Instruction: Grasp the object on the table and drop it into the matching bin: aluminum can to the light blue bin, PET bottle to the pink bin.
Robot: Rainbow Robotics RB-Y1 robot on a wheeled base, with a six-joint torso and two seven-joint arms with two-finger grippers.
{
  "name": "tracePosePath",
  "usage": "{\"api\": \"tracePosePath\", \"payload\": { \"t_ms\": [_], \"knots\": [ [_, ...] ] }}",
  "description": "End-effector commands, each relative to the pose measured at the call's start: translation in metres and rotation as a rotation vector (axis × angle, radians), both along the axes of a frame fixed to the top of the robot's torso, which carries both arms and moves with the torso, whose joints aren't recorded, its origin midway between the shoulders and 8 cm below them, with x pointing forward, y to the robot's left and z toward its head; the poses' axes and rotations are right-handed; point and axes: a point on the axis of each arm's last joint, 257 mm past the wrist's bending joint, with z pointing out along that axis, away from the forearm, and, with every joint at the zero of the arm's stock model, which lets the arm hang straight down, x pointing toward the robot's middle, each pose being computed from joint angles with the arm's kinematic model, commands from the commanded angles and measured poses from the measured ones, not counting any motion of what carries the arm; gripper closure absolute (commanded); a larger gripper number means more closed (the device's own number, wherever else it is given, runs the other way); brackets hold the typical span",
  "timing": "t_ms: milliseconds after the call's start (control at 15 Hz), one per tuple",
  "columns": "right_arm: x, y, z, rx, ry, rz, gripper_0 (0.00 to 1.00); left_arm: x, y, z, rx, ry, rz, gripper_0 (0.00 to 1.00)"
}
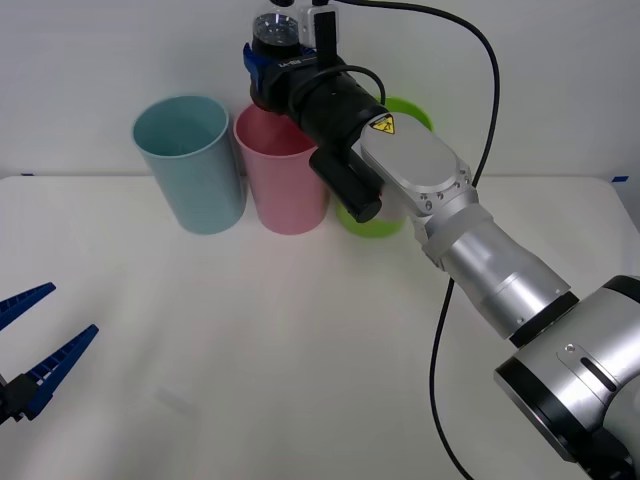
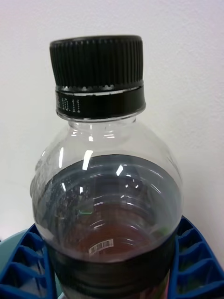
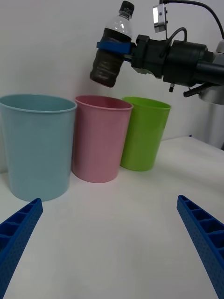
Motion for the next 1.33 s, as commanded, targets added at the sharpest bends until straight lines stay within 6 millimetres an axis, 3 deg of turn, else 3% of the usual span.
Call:
{"api": "tracePosePath", "payload": {
  "t_ms": [67, 467, 800, 1333],
  "knots": [
    [0.000, -0.001, 0.000, -0.001, 0.000, 0.001, 0.00, 0.000, 0.000, 0.000, 0.000, 0.000, 0.000, 0.00],
    [0.001, -0.005, -0.002, -0.011, 0.002, 0.009, 0.00, 0.000, 0.000, 0.000, 0.000, 0.000, 0.000, 0.00],
    [-0.013, -0.020, -0.005, 0.003, -0.014, 0.031, 0.00, 0.000, 0.000, 0.000, 0.000, 0.000, 0.000, 0.00],
    [-0.068, -0.056, -0.019, -0.033, -0.065, 0.108, 0.00, 0.000, 0.000, 0.000, 0.000, 0.000, 0.000, 0.00]
  ]
}}
